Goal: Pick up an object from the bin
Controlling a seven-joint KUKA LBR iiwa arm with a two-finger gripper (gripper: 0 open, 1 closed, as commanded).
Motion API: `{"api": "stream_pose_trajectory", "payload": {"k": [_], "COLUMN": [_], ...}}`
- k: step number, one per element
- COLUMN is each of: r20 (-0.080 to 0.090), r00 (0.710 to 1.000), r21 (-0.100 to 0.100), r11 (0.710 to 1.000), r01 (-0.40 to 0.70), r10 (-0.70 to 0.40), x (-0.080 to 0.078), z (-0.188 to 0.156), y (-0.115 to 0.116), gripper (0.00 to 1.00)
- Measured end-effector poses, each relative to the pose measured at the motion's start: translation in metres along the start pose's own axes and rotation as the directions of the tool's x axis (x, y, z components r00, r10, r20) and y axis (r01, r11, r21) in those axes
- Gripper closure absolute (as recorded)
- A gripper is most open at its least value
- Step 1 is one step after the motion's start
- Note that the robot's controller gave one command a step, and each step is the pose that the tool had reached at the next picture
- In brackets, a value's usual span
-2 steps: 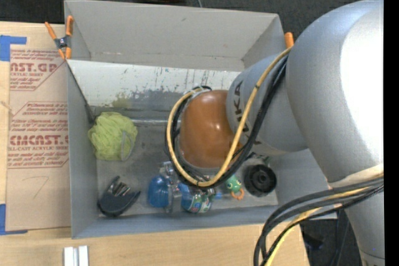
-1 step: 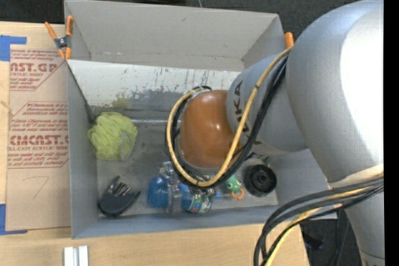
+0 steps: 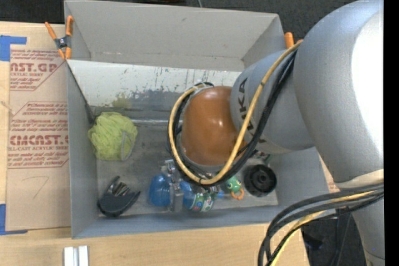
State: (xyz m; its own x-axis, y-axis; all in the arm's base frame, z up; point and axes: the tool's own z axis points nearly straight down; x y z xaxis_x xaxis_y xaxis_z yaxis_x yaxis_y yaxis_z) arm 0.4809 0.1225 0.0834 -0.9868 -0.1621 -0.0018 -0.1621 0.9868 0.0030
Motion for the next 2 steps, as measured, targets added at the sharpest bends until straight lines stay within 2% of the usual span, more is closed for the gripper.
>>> {"api": "stream_pose_trajectory", "payload": {"k": [1,2], "r20": [0.000,-0.004], "r00": [1.000,1.000], "r21": [0.000,0.001], "r11": [1.000,1.000], "r01": [0.000,0.000], "r10": [0.000,0.000], "x": [0.000,0.001], "z": [-0.022,-0.064], "y": [0.000,0.000], "gripper": [1.00,1.00]}}
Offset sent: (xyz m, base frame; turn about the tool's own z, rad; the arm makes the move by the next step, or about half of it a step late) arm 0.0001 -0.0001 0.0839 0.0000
